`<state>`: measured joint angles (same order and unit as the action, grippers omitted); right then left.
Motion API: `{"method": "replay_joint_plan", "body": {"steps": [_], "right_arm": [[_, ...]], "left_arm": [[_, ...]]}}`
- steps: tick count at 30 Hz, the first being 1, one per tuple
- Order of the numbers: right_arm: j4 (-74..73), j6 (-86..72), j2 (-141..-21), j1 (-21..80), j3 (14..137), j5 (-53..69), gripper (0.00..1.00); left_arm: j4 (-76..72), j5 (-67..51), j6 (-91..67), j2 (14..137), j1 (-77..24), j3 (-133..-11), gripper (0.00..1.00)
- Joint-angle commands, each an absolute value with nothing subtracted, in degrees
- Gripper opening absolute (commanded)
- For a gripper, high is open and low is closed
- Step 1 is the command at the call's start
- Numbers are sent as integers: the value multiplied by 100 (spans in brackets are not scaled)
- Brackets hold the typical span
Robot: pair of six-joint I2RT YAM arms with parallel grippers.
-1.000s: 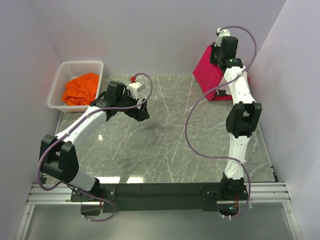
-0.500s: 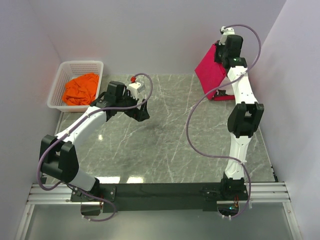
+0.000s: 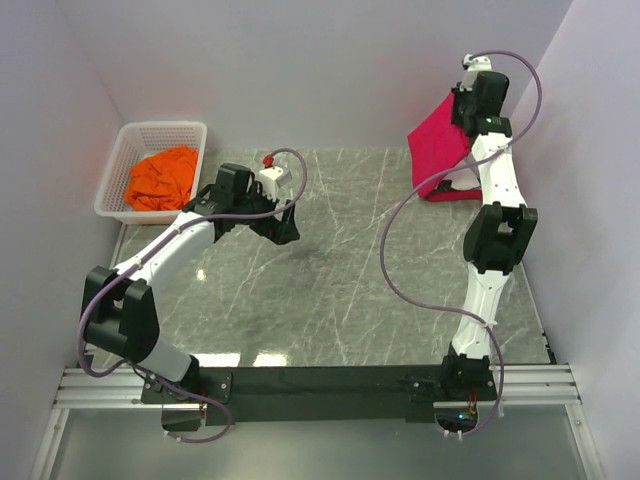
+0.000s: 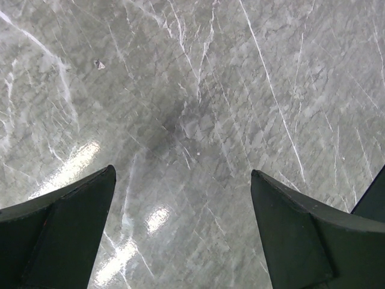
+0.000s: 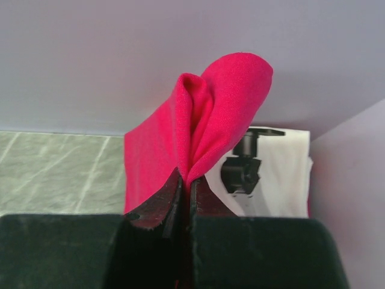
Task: Fold and stack the t-shirts
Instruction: Neatly place the folded tshirt to the corner
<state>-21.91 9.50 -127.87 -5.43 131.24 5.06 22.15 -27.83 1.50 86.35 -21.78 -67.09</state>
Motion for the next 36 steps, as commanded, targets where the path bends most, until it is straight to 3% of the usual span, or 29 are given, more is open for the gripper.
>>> {"method": "replay_joint_plan", "body": {"steps": [1,36], "right_arm": [[-1565,1326,-12981,-703,13491,378,0],[-62,3164,-14677,-1468,13649,-281,0]], "left_arm": [[2276,-2962,255,8736,-2162,-6899,99],[2347,-3366,62,9316,-2162,-7365,99]]}}
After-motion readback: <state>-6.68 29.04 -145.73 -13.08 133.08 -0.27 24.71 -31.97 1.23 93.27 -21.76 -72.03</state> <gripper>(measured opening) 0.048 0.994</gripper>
